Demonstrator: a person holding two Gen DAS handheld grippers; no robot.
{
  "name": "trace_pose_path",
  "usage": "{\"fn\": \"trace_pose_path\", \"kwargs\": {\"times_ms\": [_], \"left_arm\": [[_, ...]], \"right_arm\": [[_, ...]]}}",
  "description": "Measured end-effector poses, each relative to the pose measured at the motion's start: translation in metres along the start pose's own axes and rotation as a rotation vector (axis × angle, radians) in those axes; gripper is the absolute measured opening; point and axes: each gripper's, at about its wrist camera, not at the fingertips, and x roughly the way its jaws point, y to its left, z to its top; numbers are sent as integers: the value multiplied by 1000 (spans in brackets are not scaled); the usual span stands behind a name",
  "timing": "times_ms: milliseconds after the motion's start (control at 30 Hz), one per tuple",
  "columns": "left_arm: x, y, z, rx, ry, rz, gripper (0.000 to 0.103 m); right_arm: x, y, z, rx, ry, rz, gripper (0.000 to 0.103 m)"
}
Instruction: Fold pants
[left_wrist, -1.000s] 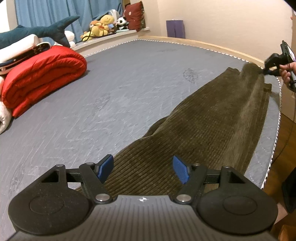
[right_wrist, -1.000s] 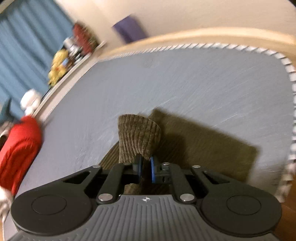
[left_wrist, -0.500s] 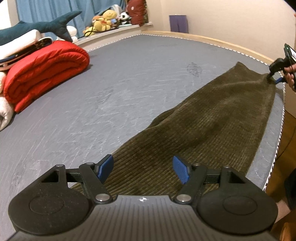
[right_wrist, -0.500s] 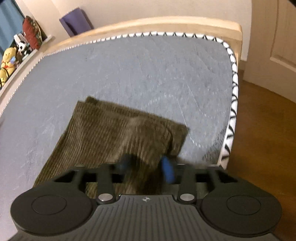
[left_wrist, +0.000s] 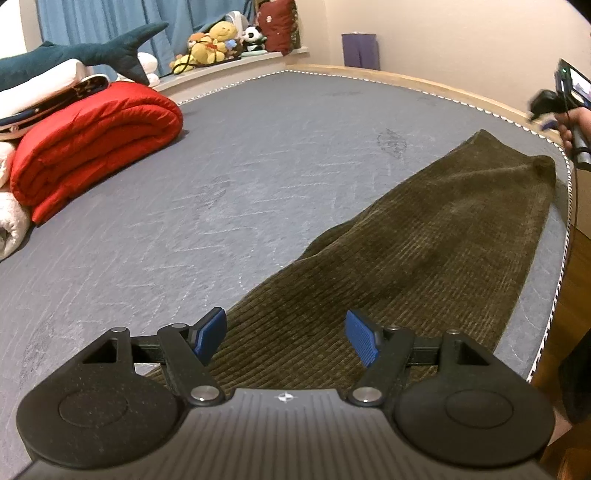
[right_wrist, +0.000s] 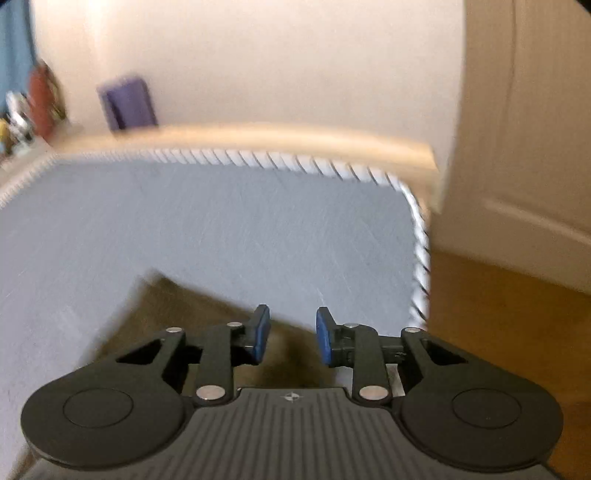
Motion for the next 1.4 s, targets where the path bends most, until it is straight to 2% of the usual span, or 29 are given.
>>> {"fn": "trace_pose_path", "kwargs": {"times_ms": [67,133,200,267,367,533,633,700,800,900,967,1033,1067,1133,1167,1200,1233,1267,1300,1367,1400], "left_arm": [[-1,4,0,-13,-2,7,77],[-2,9,-1,-27,-2,9,77],[-2,14,-3,-39,-2,16,77],[-3,20,-7,-49,3,29,77],[-5,31,-12,-72,9,49,77],[-11,50,-21,-102,11,74,77],[-12,59,-26,-115,13,82,77],[-13,65,-28,-122,13,83,77],[-15,70,-30,-131,15,89,77],[-17,77,-32,-153,10,85,77],[-18,84,-34,-166,11,94,77],[-19,92,-37,-183,22,110,77],[-18,97,-38,-194,31,121,77],[-18,108,-42,-225,50,146,77],[-18,115,-45,-245,61,157,76],[-17,121,-47,-265,73,164,72],[-17,127,-50,-288,87,166,67],[-17,134,-53,-309,101,160,54],[-16,139,-58,-325,117,151,37],[-12,149,-70,-340,185,158,22],[-8,152,-79,-344,237,170,18]], "right_arm": [[-1,29,-5,-49,39,182,41],[11,56,-19,-47,149,346,42],[29,81,-37,-39,257,414,42],[46,100,-52,-50,330,407,42],[65,115,-67,-51,374,294,42],[66,131,-72,-47,329,183,32],[66,138,-77,-84,301,151,20],[65,141,-77,-87,290,154,2],[64,136,-68,-22,268,154,1],[60,116,-43,141,183,159,0],[66,103,-38,219,197,182,1],[80,101,-43,236,260,240,2],[84,103,-45,217,283,248,4],[81,114,-48,145,274,203,7],[76,117,-47,119,262,210,20],[71,121,-45,104,245,227,43],[63,123,-43,92,223,245,52],[55,126,-41,75,207,263,60],[50,129,-38,57,196,285,60],[40,133,-35,24,182,330,61],[38,136,-34,9,178,342,62]]}}
